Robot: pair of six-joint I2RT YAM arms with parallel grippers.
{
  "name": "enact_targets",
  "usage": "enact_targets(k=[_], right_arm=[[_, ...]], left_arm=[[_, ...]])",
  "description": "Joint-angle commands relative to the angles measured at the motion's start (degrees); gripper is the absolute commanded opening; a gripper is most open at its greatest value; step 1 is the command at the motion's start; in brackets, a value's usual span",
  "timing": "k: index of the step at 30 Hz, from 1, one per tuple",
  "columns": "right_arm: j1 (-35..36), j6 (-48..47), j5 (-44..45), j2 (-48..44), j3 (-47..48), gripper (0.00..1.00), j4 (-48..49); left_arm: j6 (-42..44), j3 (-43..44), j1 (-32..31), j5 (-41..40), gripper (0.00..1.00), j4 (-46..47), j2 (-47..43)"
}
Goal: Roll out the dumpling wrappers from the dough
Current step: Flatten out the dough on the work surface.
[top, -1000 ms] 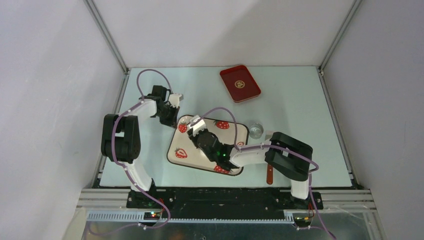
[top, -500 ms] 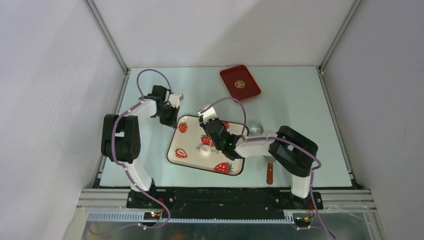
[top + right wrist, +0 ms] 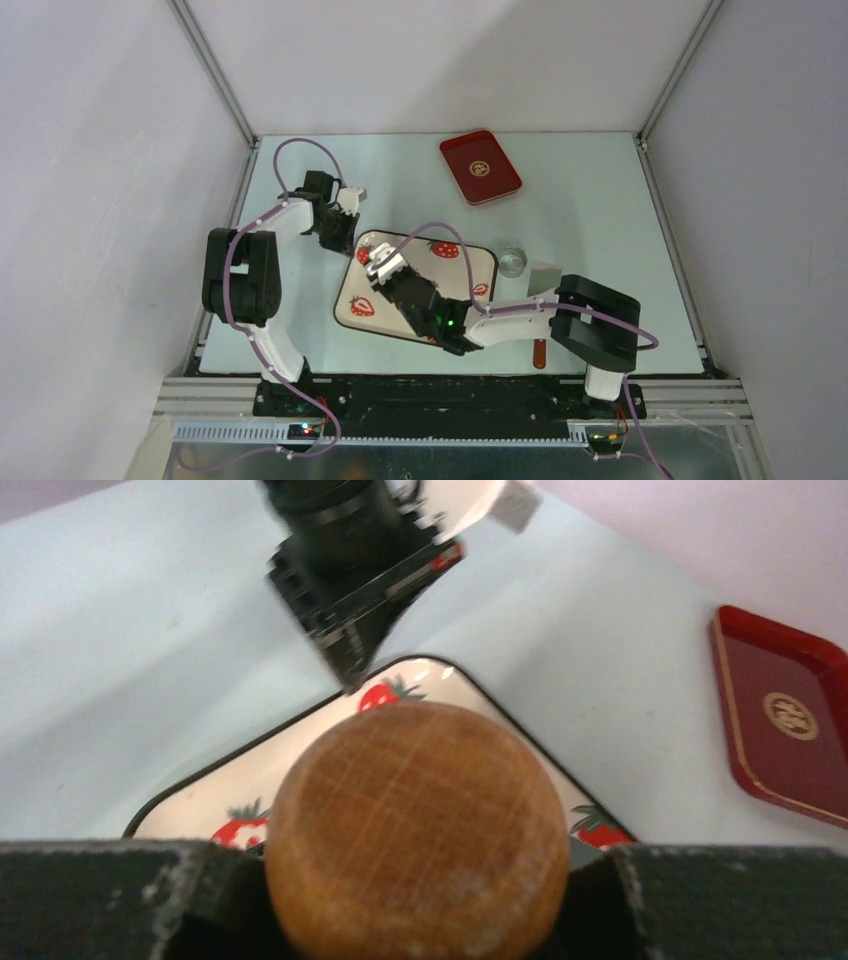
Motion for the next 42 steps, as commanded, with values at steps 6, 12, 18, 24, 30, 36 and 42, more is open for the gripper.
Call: enact_targets(k=[6,12,18,24,30,36,42], right_arm=[[4.8,-0.4,2.6,2.7,0.4,0.00,2.1],[4.5,3.5,0.5,4.0,0.4,0.00,-2.6],[0.4,6.7,-2.2,6.8,0.4,0.00,-5.3],[-3.9,11.4,-4.7,7.6,1.3,0.00,-10.0],[-4.8,11.5,-8.5,5.2,1.4,0.00,-11.0],[-4.1,6.8,-9.0,-0.8,1.6,0.00,-11.6],[-7.8,4.4,-8.4,-2.7,1.7,0.00,-9.5]], left_arm=[[1.6,0.4,-0.6,-0.8,0.00,-0.8,0.5],[1.7,0.3,-0.6,-0.7,0.00,-0.9,0.4],[1.7,0.3,-0.6,-0.5,0.00,-1.1,0.4],[1.7,0.3,-0.6,0.3,0.00,-1.2,0.3],[1.6,0.3,-0.6,0.8,0.00,-1.3,0.2],[1.7,0.6,-0.6,1.2,0.00,-1.4,0.1],[1.8,0.4,-0.6,1.2,0.00,-1.5,0.2]])
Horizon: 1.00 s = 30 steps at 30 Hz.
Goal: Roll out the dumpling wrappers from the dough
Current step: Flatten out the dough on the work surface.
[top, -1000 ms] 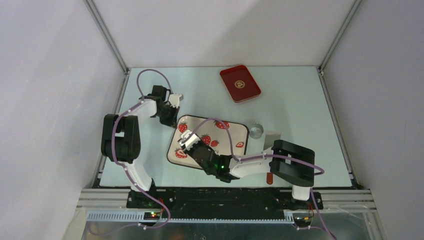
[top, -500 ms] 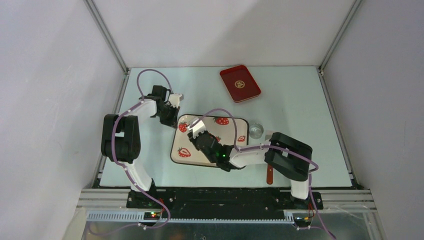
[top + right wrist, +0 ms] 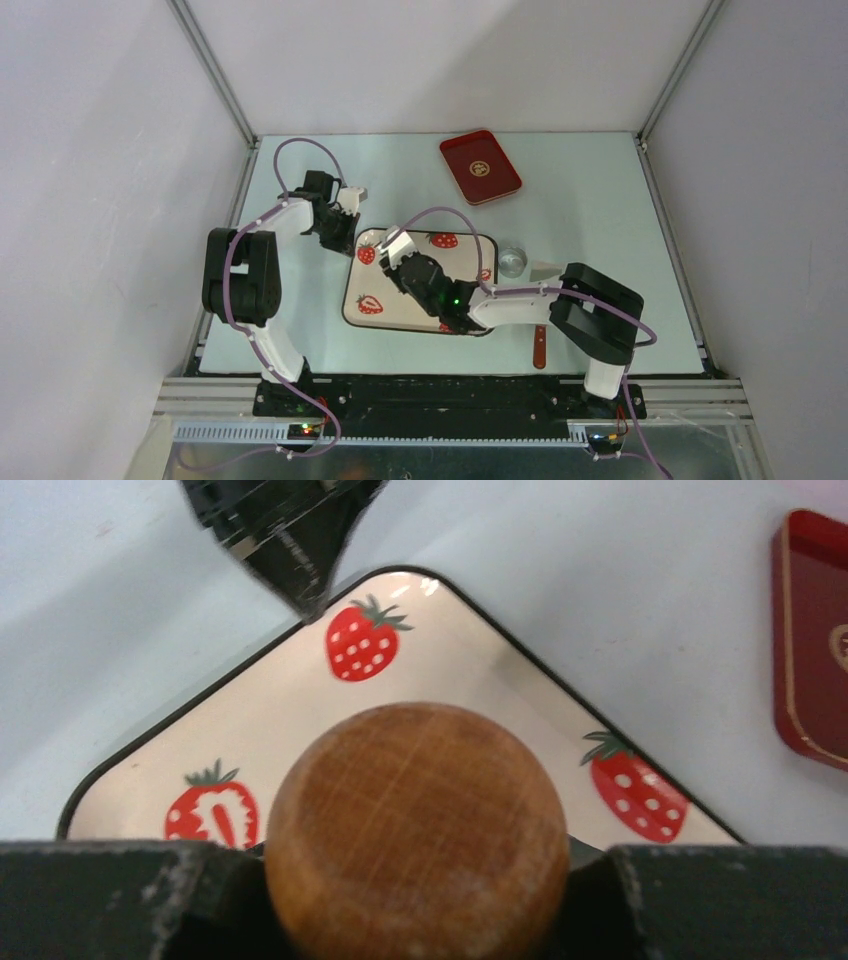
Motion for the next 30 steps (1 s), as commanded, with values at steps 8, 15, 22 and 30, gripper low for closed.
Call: enact_targets(k=[8,15,22,30], right_arm=[[-4.0,0.6,0.4,-5.2,0.9,0.00,1.1],[-4.8,-0.7,2.6,-2.7,0.9,0.00,4.5],[-4.5,1.6,0.5,0.9,1.0,0.00,2.1],[-1.1,-2.5,8.9,5.4,0.9,0.00,10.2]], left_arm=[[1.5,0.3,-0.6,0.3,0.00,-1.5,0.2],[1.5,0.3,-0.6,0.4,0.00,-1.4,0.0],[1.6,0.3,-0.6,0.4,0.00,-1.6,-0.2],[1.5,0.4,-0.6,0.7,0.00,-1.6,-0.1]])
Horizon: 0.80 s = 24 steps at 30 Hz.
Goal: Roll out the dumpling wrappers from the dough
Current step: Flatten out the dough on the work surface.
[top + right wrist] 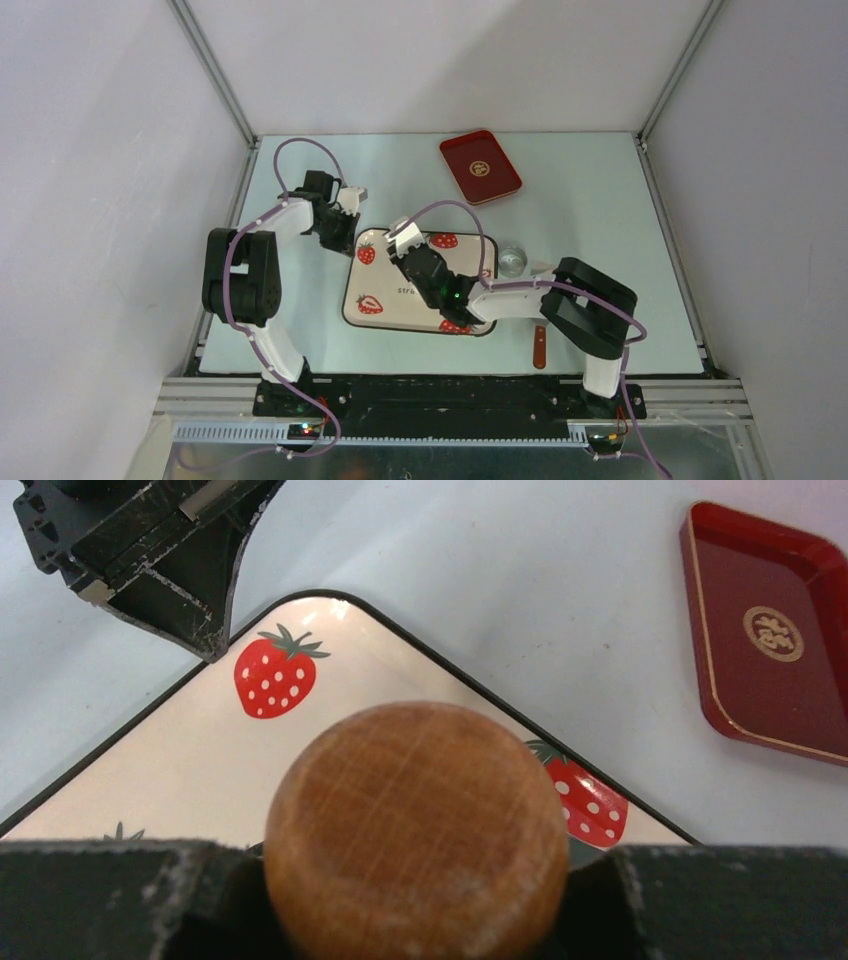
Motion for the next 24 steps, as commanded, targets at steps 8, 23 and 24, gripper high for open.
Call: enact_targets(k=[8,23,24], right_arm=[[2.6,-19.5,16.8,4.0,2.1,0.00,31.3],[9.6,-17.6,17.9,4.5,-1.6,0.00,34.1],[9.7,-16.6,18.1,4.9,-1.7,0.00,33.8]], left_arm=[[1.5,0.3,-0.5,1.1,0.00,-1.6,-0.6],[1.5,0.2,-0.5,0.9,0.00,-1.8,-1.5],[1.5,0.1,-0.6,1.0,0.00,-1.8,-1.5]])
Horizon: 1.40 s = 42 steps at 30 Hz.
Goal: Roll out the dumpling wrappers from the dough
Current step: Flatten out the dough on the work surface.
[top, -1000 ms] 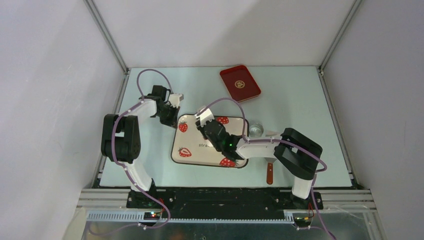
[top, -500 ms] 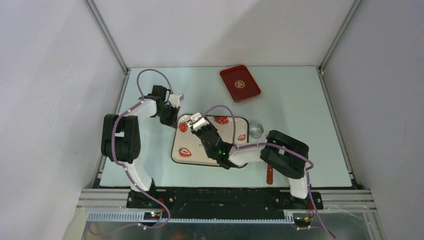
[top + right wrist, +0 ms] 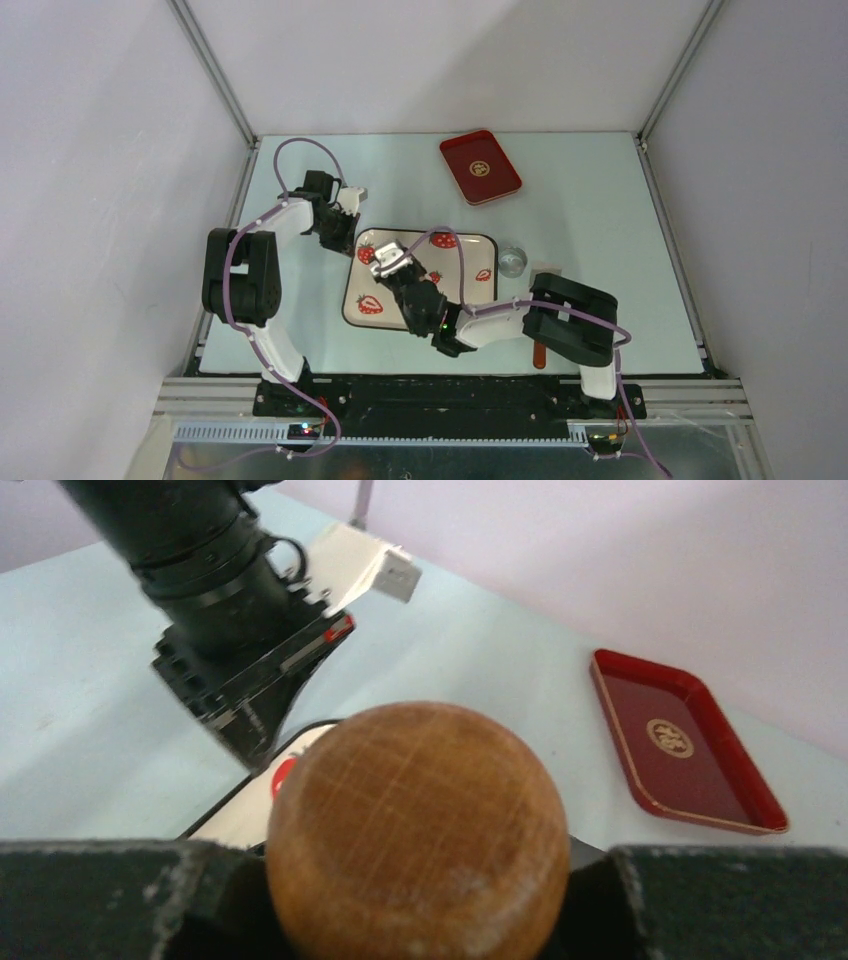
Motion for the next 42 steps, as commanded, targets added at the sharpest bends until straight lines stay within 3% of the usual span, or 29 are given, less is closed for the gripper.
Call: enact_targets(k=[1,5,10,18,24,30,33,42], right_arm=[[0.9,4.0,2.8,1.9,-0.2,0.00,2.4],[-1.5,6.9,2.7,3.4,-0.2,0.00,-0.8],[-5.8,20.7,-2.9,1.9,-0.2,0.00,-18.2],[-4.7,21.4,-4.7,2.6,-0.2,0.00,-19.6],[-1.9,15.9,-1.7,4.4,-0.1,0.00,-13.1],[-2.0,-5.9,7.0,7.7,3.7,0.00,9.3],[-1.8,-10.6,6.4,6.2,3.9,0.00,17.2],[2.6,-6.2,5.3,3.8,1.6,0.00,12.1]], left_arm=[[1.4,0.1,-0.5,1.1,0.00,-1.7,-1.5],[1.5,0.0,-0.6,1.4,0.00,-1.8,-1.7],[1.5,0.0,-0.6,1.7,0.00,-1.8,-1.7],[1.5,0.0,-0.6,2.1,0.00,-1.8,-1.8],[1.5,0.0,-0.6,2.3,0.00,-1.7,-2.0],[1.5,0.0,-0.6,2.2,0.00,-1.7,-1.9],[1.5,0.1,-0.5,2.2,0.00,-1.7,-1.8],[1.5,0.1,-0.5,2.0,0.00,-1.8,-2.2]])
